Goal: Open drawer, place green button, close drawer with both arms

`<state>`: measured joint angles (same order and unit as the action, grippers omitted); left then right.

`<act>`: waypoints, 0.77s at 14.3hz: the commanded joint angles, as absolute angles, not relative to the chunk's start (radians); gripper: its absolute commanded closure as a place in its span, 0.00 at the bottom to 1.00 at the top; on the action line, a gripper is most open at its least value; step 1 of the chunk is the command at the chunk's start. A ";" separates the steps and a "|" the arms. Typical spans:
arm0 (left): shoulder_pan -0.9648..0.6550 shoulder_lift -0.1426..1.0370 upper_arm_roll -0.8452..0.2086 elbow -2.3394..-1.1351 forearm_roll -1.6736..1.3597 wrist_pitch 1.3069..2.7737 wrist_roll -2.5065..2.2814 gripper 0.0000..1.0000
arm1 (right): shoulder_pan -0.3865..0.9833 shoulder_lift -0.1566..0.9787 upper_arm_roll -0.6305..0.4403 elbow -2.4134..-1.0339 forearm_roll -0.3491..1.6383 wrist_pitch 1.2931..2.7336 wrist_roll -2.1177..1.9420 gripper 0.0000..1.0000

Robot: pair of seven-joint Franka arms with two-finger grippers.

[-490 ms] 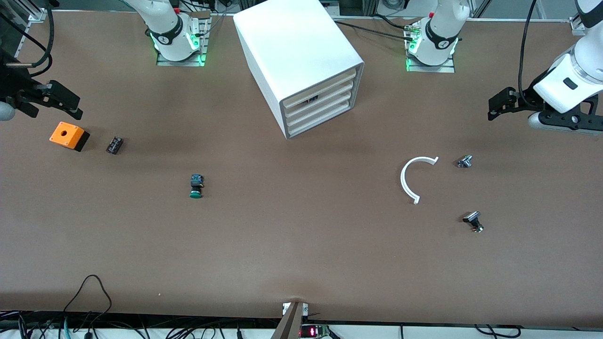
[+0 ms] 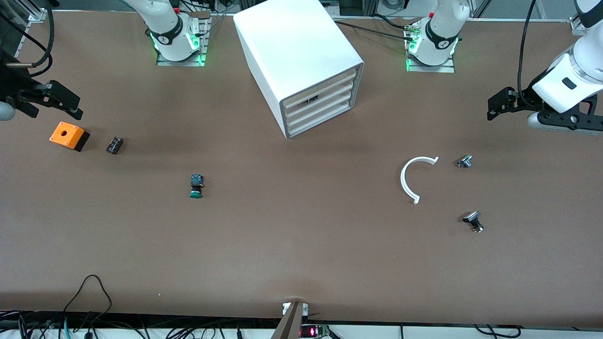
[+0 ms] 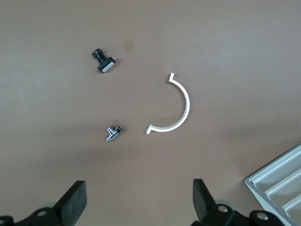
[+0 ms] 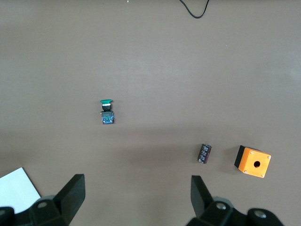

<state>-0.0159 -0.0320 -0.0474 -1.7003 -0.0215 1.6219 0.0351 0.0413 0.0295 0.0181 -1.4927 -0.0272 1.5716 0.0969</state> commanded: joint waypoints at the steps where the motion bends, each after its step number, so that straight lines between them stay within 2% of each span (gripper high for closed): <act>1: -0.018 -0.040 -0.049 -1.687 -0.006 1.601 0.048 0.01 | 0.032 0.028 0.031 -1.491 -0.035 1.574 0.097 0.01; 6: -0.018 -0.038 -0.051 -1.687 -0.008 1.597 0.051 0.01 | 0.032 0.028 0.032 -1.493 -0.034 1.572 0.095 0.01; 9: -0.020 -0.005 -0.051 -1.660 -0.023 1.461 0.054 0.01 | 0.034 0.029 0.032 -1.505 -0.035 1.568 0.078 0.01; 11: -0.021 0.000 -0.064 -1.652 -0.049 1.427 0.055 0.01 | 0.035 0.063 0.032 -1.519 -0.035 1.574 0.078 0.01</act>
<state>-0.0165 -0.0268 -0.0544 -1.6979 -0.0261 1.4792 0.0355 0.0415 0.0349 0.0233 -1.5082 -0.0272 1.5710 0.0962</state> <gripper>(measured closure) 0.004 0.004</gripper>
